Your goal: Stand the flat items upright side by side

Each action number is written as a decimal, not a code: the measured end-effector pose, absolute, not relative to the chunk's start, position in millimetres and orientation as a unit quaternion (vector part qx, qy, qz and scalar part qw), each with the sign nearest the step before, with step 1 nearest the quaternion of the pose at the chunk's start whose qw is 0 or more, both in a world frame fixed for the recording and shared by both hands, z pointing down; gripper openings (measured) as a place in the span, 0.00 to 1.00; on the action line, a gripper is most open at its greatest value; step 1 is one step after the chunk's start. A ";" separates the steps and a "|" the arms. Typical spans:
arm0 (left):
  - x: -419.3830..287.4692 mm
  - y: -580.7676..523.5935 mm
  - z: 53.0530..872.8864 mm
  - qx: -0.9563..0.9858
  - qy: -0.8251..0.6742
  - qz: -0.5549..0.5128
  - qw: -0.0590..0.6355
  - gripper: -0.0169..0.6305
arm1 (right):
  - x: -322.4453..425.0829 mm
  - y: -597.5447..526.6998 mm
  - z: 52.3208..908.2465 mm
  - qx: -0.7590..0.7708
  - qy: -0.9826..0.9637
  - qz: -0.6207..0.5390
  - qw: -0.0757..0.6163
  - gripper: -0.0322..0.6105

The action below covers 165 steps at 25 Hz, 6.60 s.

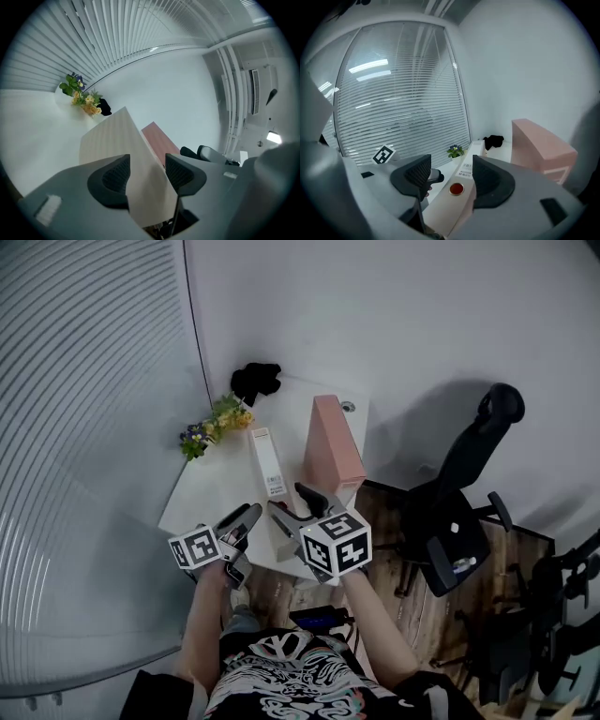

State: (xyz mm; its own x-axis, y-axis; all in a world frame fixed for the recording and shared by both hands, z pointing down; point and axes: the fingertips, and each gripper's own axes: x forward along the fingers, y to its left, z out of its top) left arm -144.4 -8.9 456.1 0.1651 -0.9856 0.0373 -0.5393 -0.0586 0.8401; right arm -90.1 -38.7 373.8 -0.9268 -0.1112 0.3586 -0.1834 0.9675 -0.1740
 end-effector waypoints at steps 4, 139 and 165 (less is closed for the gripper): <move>-171.5 -34.0 460.7 0.679 -0.552 -0.293 0.384 0.36 | -131.7 -66.6 383.7 0.101 -0.966 0.095 0.219 0.48; -186.2 -97.5 519.6 0.754 -0.381 -0.261 0.467 0.33 | -154.8 -116.3 350.4 0.350 -0.935 -0.030 0.041 0.51; -162.2 -101.5 570.4 0.726 -0.400 -0.201 0.523 0.31 | -99.5 -98.7 421.9 0.367 -0.925 0.018 0.096 0.51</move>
State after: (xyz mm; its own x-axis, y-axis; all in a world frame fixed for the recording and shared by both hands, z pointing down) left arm -162.2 -101.5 570.4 0.5998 -0.7901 0.1263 -0.3699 -0.1338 0.9194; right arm -99.5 -98.7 421.9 -0.7123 -0.6754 0.1909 -0.6822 0.7302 0.0376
